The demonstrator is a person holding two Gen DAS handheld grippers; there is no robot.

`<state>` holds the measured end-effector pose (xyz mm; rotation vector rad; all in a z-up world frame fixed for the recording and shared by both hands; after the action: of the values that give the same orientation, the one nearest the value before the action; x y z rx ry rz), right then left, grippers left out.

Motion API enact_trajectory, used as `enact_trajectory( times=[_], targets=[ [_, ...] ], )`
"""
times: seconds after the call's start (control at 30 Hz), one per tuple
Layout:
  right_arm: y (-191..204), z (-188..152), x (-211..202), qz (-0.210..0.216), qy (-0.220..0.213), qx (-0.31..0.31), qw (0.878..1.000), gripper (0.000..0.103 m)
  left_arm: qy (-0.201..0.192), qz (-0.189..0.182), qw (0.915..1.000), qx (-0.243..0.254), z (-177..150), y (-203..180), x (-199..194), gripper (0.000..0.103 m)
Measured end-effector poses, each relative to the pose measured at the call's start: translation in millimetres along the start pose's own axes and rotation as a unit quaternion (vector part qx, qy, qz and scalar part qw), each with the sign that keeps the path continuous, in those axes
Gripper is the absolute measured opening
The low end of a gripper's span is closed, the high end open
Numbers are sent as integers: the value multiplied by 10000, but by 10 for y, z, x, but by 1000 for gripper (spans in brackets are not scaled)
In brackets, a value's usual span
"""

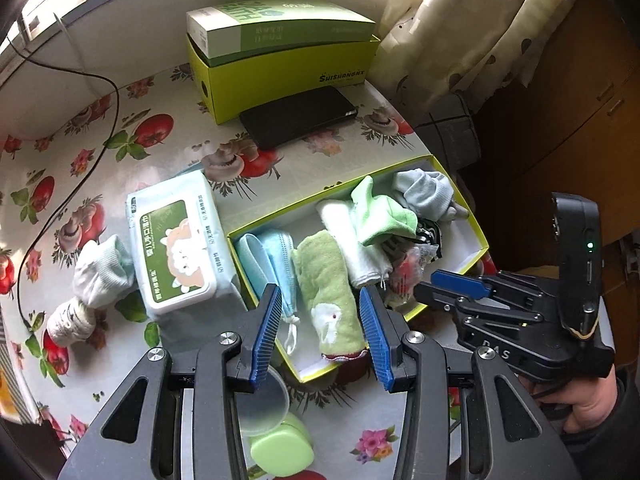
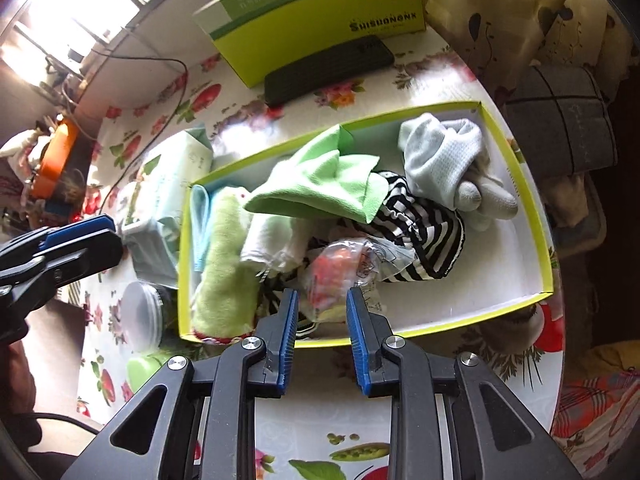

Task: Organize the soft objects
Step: 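Move both grippers out of the box toward the sock and glove on the table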

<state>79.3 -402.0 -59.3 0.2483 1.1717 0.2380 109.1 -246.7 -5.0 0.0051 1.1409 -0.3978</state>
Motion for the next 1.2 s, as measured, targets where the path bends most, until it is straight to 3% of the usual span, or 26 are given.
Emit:
enact_trajectory(
  times=[0.17, 0.47, 0.83, 1.2],
  targets=[
    [170, 17, -208, -57, -126, -133, 9998, 26, -204, 31, 9997, -96, -28, 131, -164, 42],
    [671, 50, -360, 5, -237, -554, 9982, 43, -405, 122, 9981, -443, -208, 501, -392, 42],
    [1270, -31, -255, 244, 18, -1029, 9944, 45, -392, 307, 9929, -1077, -596, 1079, -549, 42],
    [1609, 25, -130, 358, 202, -1397, 9893, 46, -413, 412, 9882, -1415, -695, 1354, -555, 42]
  ],
)
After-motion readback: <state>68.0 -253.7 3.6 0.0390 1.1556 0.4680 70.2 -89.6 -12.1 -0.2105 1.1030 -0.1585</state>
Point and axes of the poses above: each gripper's, at about its wrist camera, not at the fingertips, and x roughly the way its jaws point, y to its left, z to its top, the point moved 3 cm from there along x, roughly the way its jaws point, and after that the axes turned 4 degrees about -y, right-handed, at the moved point
